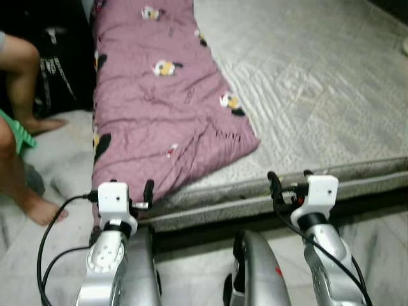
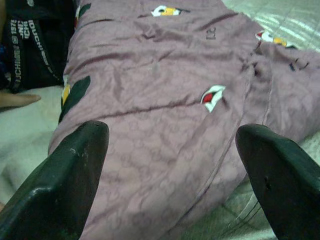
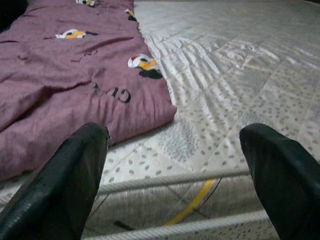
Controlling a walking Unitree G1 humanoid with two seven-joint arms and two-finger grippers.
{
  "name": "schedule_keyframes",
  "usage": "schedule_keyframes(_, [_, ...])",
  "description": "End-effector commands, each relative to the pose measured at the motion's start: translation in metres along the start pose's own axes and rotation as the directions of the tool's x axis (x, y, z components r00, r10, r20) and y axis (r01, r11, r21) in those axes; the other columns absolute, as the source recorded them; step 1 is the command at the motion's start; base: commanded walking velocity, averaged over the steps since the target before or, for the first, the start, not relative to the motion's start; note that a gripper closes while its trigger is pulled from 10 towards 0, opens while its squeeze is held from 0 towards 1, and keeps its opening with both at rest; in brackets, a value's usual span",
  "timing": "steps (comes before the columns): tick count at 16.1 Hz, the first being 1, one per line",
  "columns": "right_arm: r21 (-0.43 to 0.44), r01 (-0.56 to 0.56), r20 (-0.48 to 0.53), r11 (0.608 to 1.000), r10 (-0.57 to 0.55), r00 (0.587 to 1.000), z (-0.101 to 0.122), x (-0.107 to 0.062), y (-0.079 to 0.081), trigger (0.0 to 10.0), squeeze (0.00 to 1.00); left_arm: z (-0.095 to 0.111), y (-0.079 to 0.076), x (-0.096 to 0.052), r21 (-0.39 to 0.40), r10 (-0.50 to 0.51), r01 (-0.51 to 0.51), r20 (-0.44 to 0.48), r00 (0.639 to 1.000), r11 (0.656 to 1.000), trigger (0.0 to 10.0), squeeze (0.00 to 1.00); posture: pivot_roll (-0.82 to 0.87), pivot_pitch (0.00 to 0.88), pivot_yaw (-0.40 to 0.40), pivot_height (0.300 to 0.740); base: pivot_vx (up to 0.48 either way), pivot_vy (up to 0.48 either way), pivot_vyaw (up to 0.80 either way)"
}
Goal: Clean up the room
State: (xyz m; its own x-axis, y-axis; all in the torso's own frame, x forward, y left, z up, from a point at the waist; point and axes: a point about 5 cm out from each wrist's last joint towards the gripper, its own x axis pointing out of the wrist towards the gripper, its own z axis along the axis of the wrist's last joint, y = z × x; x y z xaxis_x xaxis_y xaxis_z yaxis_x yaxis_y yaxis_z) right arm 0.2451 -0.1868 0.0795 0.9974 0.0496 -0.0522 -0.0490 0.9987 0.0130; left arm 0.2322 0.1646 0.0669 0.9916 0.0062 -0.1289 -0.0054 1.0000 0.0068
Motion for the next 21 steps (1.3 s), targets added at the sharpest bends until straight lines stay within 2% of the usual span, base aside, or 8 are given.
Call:
schedule_keyframes(1, [-0.008,-0.01,0.003,1.0,0.01,1.0,0.003,0.001,0.001,10.0,0.0,0.001,0.003,-0.002,0.002,0.006,-0.006,-0.002,1.0,1.0,10.0,0.0,-0.04,0.151,-0.032,0.553,0.0,0.0,0.0])
schedule_keyframes(3, [-0.036,-0.049,0.009,0.998,0.05,0.999,0.006,0.004,0.004,10.0,0.0,0.003,0.0,-0.002,-0.006,0.003,-0.003,0.0,1.0,1.0,10.0,0.0,-0.04,0.166,-0.033,0.553,0.0,0.0,0.0])
schedule_keyframes(6, [-0.044,-0.079,0.023,0.996,0.08,0.997,0.011,0.005,0.009,10.0,0.0,0.006,0.0,-0.004,-0.01,-0.001,0.001,0.0,1.0,1.0,10.0,0.0,-0.03,0.185,-0.033,0.553,0.0,0.0,0.8])
schedule_keyframes(9, [-0.034,-0.101,0.025,0.994,0.102,0.994,0.014,0.004,0.013,10.0,0.0,0.009,0.006,-0.01,-0.021,-0.014,0.014,-0.001,1.0,1.0,10.0,0.0,-0.02,0.2,-0.033,0.553,0.0,0.0,0.0])
schedule_keyframes(13, [-0.032,-0.127,0.042,0.991,0.128,0.991,0.021,0.006,0.019,10.0,0.0,0.016,0.007,-0.013,-0.027,-0.028,0.028,0.009,1.0,0.999,10.0,0.0,-0.01,0.217,-0.037,0.553,0.0,0.0,0.0])
schedule_keyframes(14, [-0.065,-0.179,0.057,0.982,0.183,0.982,0.026,0.007,0.026,10.0,0.0,0.018,0.011,-0.015,-0.022,-0.029,0.029,0.005,1.0,0.999,10.0,0.0,0.01,0.226,-0.037,0.553,0.251,0.0,0.0])
schedule_keyframes(17, [-0.061,-0.199,0.061,0.978,0.203,0.977,0.029,0.012,0.032,10.0,0.0,0.02,0.018,-0.016,-0.009,-0.03,0.03,0.0,1.0,0.999,10.0,0.0,0.02,0.24,-0.03,0.553,0.185,0.0,0.0])
schedule_keyframes(21, [-0.069,-0.218,0.055,0.973,0.222,0.974,0.031,0.019,0.033,10.0,0.0,0.024,0.012,-0.016,-0.013,-0.042,0.042,-0.007,0.999,0.999,10.0,0.0,0.03,0.261,-0.021,0.553,0.0,0.0,0.0])
